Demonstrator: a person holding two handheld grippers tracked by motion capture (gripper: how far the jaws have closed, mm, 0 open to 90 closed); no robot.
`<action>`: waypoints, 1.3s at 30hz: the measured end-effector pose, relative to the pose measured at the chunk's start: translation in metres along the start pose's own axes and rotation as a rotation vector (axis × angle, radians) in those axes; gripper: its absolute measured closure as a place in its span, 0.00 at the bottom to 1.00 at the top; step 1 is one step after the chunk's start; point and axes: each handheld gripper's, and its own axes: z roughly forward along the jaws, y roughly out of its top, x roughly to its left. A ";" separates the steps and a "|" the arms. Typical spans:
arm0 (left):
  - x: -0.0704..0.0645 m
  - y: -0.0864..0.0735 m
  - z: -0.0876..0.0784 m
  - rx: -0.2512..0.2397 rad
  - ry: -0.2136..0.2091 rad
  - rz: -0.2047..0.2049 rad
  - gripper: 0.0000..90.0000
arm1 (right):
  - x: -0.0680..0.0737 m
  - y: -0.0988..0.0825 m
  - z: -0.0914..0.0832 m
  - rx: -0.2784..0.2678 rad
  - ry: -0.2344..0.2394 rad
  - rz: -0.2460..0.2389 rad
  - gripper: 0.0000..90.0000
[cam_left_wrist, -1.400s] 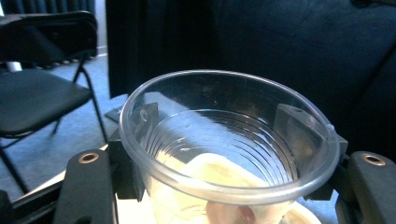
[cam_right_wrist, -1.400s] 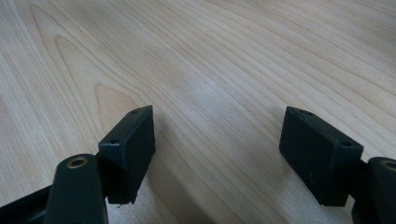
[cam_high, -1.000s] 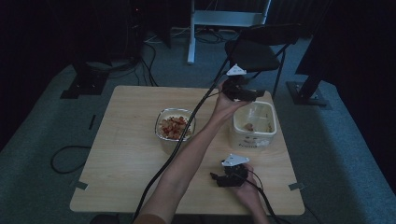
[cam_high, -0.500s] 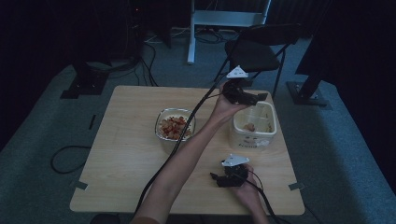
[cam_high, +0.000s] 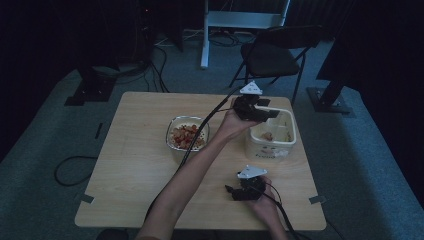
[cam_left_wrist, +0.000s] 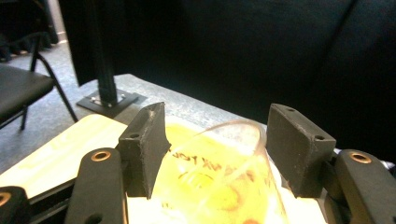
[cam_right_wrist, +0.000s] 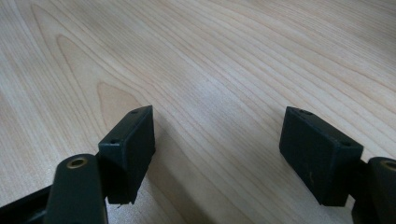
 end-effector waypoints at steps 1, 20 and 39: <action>0.000 0.000 -0.001 0.005 -0.004 0.001 0.45 | 0.000 0.000 0.000 0.001 0.000 0.000 0.29; -0.006 0.028 -0.012 -0.033 0.068 0.065 0.98 | 0.000 0.000 0.000 0.002 -0.001 0.000 0.29; -0.002 0.045 -0.007 -0.067 0.077 0.060 0.61 | 0.000 0.000 0.000 0.002 0.000 0.004 0.29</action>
